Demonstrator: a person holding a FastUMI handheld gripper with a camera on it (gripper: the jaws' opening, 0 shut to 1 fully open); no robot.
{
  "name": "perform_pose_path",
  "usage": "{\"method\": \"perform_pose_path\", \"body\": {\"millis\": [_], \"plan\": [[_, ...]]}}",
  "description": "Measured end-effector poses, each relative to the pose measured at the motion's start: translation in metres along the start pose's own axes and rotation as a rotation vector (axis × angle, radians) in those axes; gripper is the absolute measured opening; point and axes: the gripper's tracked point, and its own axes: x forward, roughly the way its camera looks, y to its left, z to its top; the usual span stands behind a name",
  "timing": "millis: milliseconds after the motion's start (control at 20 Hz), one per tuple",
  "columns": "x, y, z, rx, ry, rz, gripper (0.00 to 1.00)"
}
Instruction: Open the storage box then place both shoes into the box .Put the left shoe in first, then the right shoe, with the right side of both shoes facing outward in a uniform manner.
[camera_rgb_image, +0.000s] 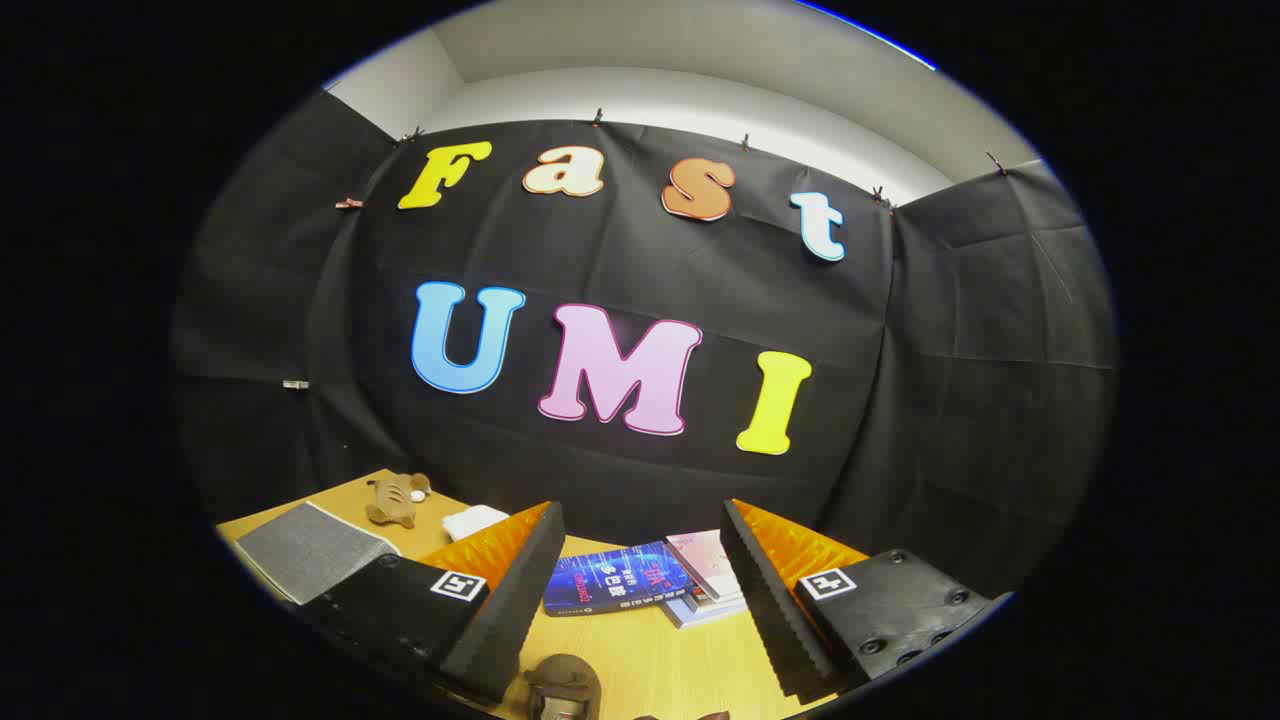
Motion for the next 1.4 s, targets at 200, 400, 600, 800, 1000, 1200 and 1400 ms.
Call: {"method": "perform_pose_path", "body": {"millis": [200, 400, 600, 800, 1000, 1200, 1400], "plan": [[0.000, -0.002, -0.003, -0.011, 0.014, -0.010, 0.97], [0.000, -0.001, -0.006, -0.021, 0.024, -0.007, 0.97], [0.000, 0.002, -0.006, -0.010, 0.030, -0.002, 0.97], [0.002, 0.005, -0.006, -0.022, 0.025, 0.008, 0.98], [0.000, 0.026, 0.000, 0.000, 0.009, 0.090, 0.97], [0.000, 0.068, -0.007, 0.058, 0.045, 0.273, 0.98], [-0.005, 0.121, -0.022, 0.223, 0.114, 0.475, 0.97]]}}
